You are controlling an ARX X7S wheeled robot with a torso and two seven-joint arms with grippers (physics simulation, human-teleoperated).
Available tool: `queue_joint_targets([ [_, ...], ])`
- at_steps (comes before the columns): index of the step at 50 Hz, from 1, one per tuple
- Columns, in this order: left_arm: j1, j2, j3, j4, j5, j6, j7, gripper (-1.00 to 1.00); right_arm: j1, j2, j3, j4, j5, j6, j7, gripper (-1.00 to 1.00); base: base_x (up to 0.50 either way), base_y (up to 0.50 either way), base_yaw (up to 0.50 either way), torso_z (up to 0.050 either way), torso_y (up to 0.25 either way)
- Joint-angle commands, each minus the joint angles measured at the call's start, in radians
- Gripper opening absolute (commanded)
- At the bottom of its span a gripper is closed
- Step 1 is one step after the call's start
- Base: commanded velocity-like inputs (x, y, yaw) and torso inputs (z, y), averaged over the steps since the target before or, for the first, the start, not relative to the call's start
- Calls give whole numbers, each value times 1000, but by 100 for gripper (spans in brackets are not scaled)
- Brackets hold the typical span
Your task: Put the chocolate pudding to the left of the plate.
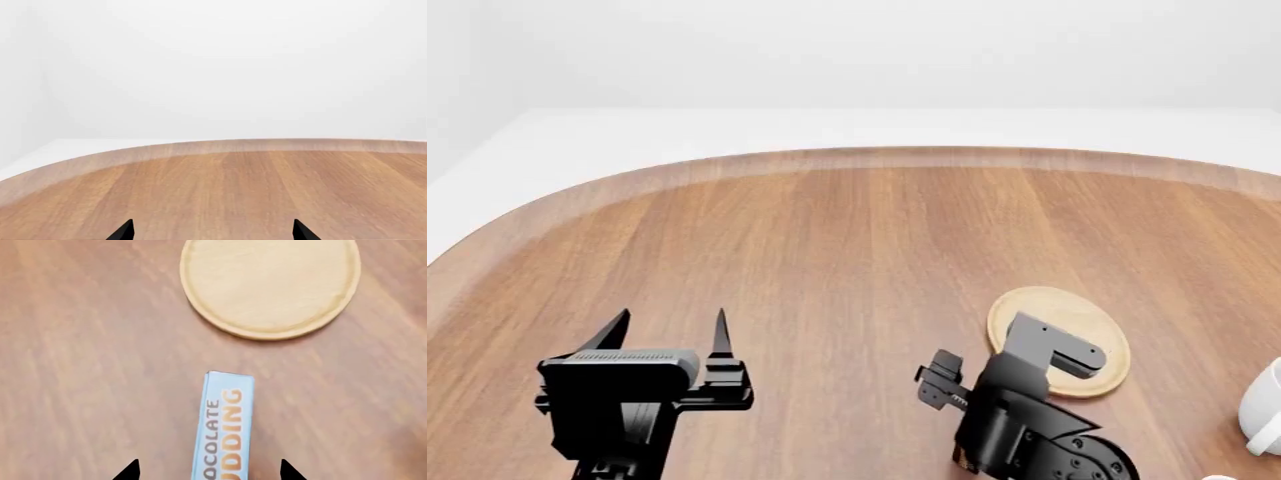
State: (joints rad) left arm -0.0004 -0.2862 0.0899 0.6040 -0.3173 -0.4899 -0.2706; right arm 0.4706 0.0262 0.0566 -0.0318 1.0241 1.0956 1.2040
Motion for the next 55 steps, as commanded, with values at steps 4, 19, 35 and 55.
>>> queue_joint_targets([
  [4,3,-6,-4,1,-9,4,-5,100,0,11,-36,86,27,-55,14,100,0,0,0,0,0],
  [19,1,-11,1,-7,-13,8,-8,100,6,24,-68,137,38,-93,2,100,0,0,0,0,0],
  [35,1,-15,9,-14,-16,15,-13,100,4,34,-85,184,52,-128,-14,100,0,0,0,0,0],
  [55,2,-21,18,-16,-20,19,-20,100,-1,46,-120,241,65,-167,-40,100,0,0,0,0,0],
])
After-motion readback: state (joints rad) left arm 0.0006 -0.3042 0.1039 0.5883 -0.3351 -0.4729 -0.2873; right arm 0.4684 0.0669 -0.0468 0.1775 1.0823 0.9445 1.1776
